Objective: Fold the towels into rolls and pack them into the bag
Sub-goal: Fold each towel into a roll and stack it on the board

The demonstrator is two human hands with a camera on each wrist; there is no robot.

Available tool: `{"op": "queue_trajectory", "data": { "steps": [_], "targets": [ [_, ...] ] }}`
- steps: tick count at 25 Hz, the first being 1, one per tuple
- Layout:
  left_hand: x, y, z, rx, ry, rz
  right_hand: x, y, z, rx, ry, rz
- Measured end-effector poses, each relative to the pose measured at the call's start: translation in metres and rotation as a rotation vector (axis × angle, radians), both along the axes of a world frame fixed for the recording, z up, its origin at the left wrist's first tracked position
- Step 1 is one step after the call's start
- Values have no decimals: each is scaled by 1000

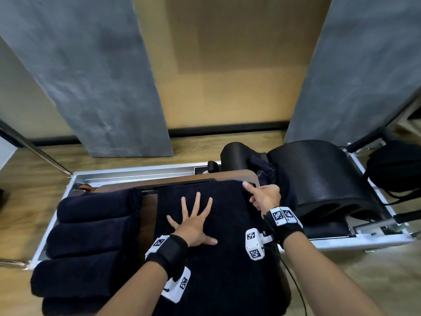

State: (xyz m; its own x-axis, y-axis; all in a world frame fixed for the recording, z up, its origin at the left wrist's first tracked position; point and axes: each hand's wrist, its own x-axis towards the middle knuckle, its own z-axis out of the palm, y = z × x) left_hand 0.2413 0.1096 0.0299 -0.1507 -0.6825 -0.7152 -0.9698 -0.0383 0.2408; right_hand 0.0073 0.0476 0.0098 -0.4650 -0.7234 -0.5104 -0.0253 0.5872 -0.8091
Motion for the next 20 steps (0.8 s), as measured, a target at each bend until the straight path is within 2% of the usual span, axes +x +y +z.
{"op": "queue_trajectory", "data": {
  "steps": [2, 3, 6, 8, 12, 14, 17, 20],
  "targets": [
    [1, 0, 2, 1, 2, 1, -4, -5, 0, 75, -16, 160],
    [1, -1, 2, 3, 1, 1, -8, -9, 2, 66, -26, 157],
    [-1, -1, 0, 6, 0, -4, -23, -15, 5, -43, -60, -115],
    [0, 0, -5, -1, 10, -6, -31, -10, 6, -76, -77, -178],
    [9, 6, -10, -68, 85, -43, -29, 22, 3, -118, -97, 48],
    [13, 19, -13, -173, 124, -52, -25, 50, 4, -142, -74, 205],
    [24, 57, -20, -472, 131, -77, -14, 99, 6, -193, -54, 427],
    [39, 104, -28, -777, 207, -118, -10, 151, 7, -251, 45, 641]
  ]
}}
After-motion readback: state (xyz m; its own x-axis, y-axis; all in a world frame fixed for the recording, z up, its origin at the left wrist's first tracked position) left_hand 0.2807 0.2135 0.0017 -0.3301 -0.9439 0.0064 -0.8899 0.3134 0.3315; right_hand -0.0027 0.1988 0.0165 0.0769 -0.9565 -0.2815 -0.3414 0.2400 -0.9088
